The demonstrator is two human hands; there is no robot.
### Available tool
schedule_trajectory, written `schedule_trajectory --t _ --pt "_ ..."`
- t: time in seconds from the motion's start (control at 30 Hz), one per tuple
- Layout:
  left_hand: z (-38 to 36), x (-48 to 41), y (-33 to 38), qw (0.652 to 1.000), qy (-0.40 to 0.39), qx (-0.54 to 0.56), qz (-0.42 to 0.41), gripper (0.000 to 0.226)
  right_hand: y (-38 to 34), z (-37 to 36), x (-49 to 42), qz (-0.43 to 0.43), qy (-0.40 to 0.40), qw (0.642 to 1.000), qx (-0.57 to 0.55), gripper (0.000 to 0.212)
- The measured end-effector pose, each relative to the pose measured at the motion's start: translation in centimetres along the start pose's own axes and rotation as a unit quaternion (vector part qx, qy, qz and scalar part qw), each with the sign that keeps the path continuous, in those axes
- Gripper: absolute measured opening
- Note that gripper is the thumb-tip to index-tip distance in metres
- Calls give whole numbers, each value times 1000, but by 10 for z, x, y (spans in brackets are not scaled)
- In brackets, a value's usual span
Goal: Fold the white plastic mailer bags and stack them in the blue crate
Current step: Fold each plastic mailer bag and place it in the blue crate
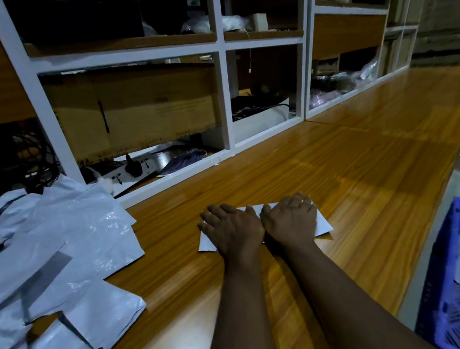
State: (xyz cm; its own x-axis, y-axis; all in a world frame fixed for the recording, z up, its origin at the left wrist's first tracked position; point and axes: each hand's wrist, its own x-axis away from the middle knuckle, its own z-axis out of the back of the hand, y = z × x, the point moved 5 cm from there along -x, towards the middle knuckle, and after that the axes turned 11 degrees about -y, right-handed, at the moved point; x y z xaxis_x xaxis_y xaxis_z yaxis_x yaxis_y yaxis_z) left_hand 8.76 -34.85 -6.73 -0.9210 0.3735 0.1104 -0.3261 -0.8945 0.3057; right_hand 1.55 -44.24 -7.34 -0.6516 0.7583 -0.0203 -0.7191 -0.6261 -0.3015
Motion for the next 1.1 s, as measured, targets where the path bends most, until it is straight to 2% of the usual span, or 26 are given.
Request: schedule_trajectory --t 0.27,0.4,0.47,0.6,0.7,0.77,0.83,0.9,0.93,0.97,1.03,1.1 --pt "3 -13 -11 1000 4 2 3 77 15 2 -11 -20 -23 1000 4 71" --pt "5 -17 -15 1000 -13 -2 -3 79 26 7 -18 -16 -55 998 -26 78" --pt "5 -20 -19 999 -18 -17 -31 80 33 6 -26 16 -69 997 -15 82" --pt "6 -34 -33 991 -39 -56 -114 77 54 5 -45 81 -87 990 80 90" --pt "1 -37 -38 979 -46 -126 -155 71 55 9 -39 117 -98 977 147 73" --pt "8 -30 -34 973 19 -149 -173 66 51 18 -30 122 -55 975 178 59" --pt "24 -15 -24 952 139 -146 -232 56 44 29 -25 162 15 973 163 45" --pt "27 -2 -10 901 223 -106 -357 33 34 39 -18 237 51 970 18 37" --pt "24 -1 -6 883 223 -70 -406 24 28 42 -14 277 53 958 -59 33" --pt "21 -1 -3 885 187 -41 -425 21 21 42 -10 316 48 943 -96 28" --pt "16 -4 -1 905 107 5 -413 24 9 35 -5 357 15 930 -88 24" --pt "15 -10 -3 913 63 51 -399 30 8 23 -11 338 -34 938 -64 30"
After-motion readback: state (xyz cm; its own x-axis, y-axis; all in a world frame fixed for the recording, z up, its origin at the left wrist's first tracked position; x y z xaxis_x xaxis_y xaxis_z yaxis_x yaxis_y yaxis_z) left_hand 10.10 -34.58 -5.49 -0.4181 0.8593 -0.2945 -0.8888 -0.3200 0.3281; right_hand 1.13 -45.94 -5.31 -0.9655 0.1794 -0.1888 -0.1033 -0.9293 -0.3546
